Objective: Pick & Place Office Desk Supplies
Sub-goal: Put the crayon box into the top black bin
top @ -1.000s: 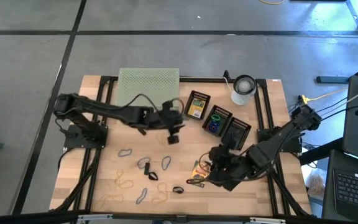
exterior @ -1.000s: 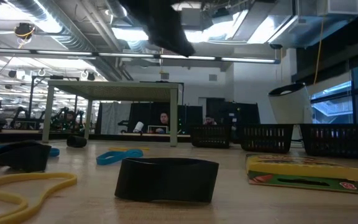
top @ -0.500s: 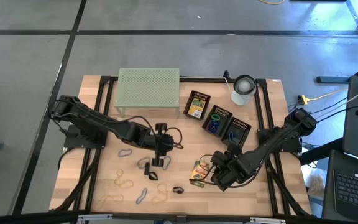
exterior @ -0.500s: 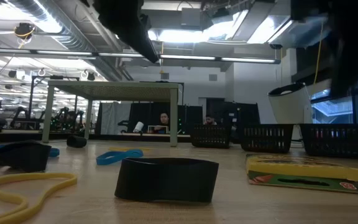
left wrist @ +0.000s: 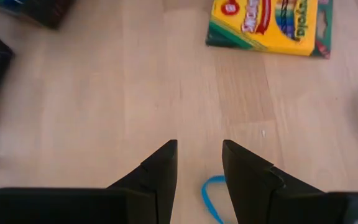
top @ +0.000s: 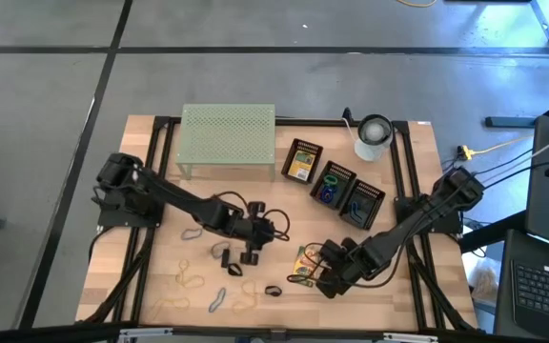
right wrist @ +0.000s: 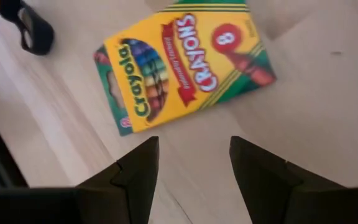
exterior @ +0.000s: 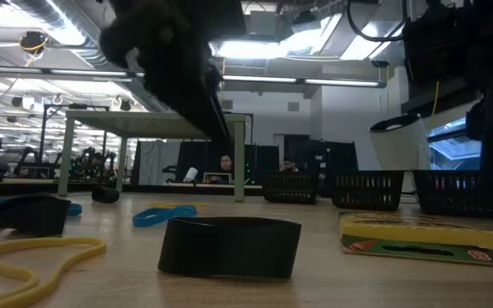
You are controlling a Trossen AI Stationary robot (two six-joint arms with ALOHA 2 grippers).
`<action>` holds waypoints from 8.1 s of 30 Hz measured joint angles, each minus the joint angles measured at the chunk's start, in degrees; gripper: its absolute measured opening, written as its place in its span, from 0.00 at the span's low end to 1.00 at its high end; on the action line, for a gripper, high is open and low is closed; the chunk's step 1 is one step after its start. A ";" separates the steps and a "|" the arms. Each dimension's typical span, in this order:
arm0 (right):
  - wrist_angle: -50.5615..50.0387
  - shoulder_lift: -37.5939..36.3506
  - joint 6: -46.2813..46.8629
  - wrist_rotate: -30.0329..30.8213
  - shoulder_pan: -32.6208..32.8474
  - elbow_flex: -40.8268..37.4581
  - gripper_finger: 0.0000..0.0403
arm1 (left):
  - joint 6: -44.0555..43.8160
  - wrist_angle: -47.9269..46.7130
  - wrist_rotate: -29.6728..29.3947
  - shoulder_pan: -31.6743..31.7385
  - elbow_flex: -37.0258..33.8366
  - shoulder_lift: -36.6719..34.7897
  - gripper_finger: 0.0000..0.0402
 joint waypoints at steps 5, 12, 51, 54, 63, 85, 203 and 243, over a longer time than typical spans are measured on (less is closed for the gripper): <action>0.87 3.25 0.17 -2.67 0.09 0.00 0.49 | 0.09 3.06 0.77 0.02 0.00 3.72 0.30; 1.71 6.04 -0.40 -0.11 -0.51 0.37 0.49 | -0.03 5.69 1.18 0.33 -0.02 5.98 0.37; -3.50 1.13 -9.86 -2.06 -8.23 0.02 0.49 | -8.02 18.53 7.60 3.96 0.13 14.74 0.45; -5.19 1.16 -6.96 2.18 -8.61 0.02 0.49 | -7.49 18.51 7.52 3.93 0.12 14.74 0.45; -2.56 2.41 -4.69 2.73 -9.24 0.06 0.49 | -6.87 15.95 9.69 3.73 0.13 14.30 0.47; 12.69 0.41 -4.37 -4.39 -9.11 -6.99 0.49 | -12.22 15.57 11.89 3.72 0.11 14.24 0.49; 22.30 2.72 18.41 14.25 -8.21 -6.86 0.49 | -3.02 27.01 3.63 2.05 -0.02 18.43 0.45; 13.18 -12.06 0.15 22.34 -14.72 -6.88 0.11 | -7.32 -11.60 -14.99 1.73 -0.02 -6.81 0.45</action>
